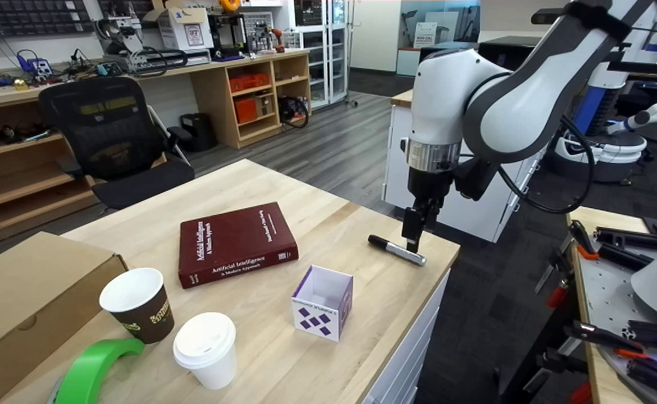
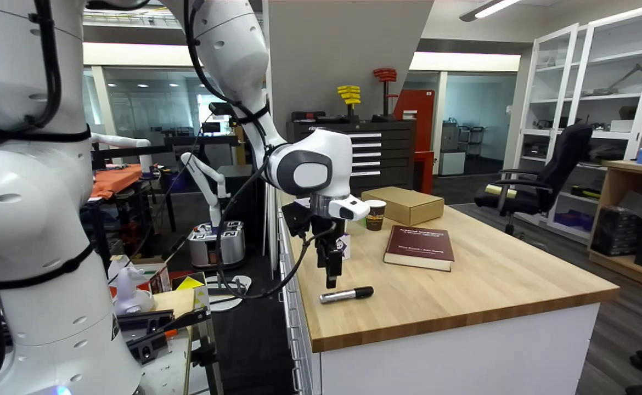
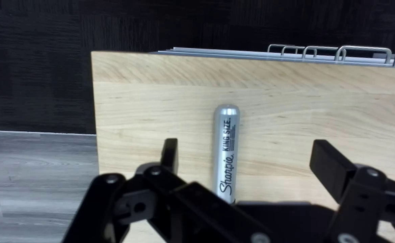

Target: Put the black marker inside the white and purple box

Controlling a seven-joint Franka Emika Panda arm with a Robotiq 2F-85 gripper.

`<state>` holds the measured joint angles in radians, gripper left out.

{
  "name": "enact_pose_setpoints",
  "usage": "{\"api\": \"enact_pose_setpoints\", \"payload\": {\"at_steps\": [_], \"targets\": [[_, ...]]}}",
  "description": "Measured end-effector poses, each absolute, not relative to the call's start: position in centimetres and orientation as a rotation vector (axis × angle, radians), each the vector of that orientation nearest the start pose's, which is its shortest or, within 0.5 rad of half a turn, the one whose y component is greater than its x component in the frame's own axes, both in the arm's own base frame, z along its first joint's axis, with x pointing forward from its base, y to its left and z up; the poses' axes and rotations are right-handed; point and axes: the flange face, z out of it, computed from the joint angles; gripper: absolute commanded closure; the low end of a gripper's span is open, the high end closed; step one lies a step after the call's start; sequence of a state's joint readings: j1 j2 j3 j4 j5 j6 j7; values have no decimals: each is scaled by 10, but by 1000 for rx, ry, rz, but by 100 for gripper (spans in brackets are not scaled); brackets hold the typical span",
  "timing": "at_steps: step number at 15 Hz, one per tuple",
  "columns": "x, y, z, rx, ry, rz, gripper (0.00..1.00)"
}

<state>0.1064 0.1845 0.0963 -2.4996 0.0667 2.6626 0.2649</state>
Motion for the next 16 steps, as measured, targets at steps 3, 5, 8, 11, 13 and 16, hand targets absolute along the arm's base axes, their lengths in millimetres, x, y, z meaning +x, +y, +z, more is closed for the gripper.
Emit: {"api": "enact_pose_setpoints", "payload": {"at_steps": [3,5,8,11,13,16], "targets": [[462,98,200,-3103,194,77,0],[463,102,193,-3110,190,93,0],[466,105,182,-3113,181,116,0],[471,106,171,-3113,183,137,0],[474,106,165,-3114,186,150,26],[477,106,157,-3113,191,166,46]]}}
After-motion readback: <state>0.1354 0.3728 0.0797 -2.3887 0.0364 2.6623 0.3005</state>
